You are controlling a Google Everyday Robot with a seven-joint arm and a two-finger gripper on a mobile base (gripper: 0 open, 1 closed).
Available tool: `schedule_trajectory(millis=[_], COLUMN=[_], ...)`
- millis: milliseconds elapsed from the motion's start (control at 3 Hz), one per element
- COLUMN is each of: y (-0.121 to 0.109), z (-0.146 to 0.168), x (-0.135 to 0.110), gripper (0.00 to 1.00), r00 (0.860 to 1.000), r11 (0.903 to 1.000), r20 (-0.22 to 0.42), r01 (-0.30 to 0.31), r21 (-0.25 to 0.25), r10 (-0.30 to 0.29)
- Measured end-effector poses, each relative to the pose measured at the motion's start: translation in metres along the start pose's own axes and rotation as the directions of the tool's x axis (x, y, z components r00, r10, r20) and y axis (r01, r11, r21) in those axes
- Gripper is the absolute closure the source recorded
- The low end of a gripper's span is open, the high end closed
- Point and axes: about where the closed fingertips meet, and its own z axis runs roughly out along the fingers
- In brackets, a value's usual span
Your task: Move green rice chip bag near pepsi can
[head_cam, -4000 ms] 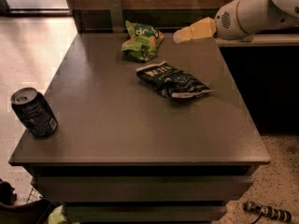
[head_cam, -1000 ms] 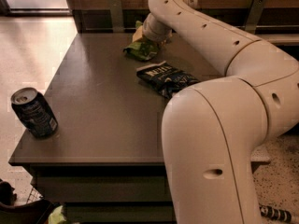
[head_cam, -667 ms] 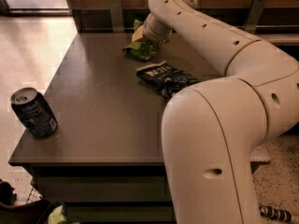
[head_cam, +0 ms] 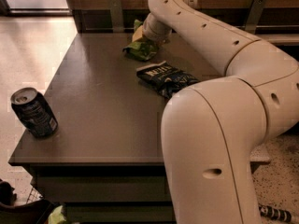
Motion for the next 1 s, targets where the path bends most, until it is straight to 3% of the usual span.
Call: schedule_trajectory(millis=[1000], y=[0.0000], z=[-0.0003], x=[-0.0002], gripper=[1.00], r00=[1.000], r11=[1.0000], r20=[0.000], r01=[0.000], r21=[0.000], r10=[0.000])
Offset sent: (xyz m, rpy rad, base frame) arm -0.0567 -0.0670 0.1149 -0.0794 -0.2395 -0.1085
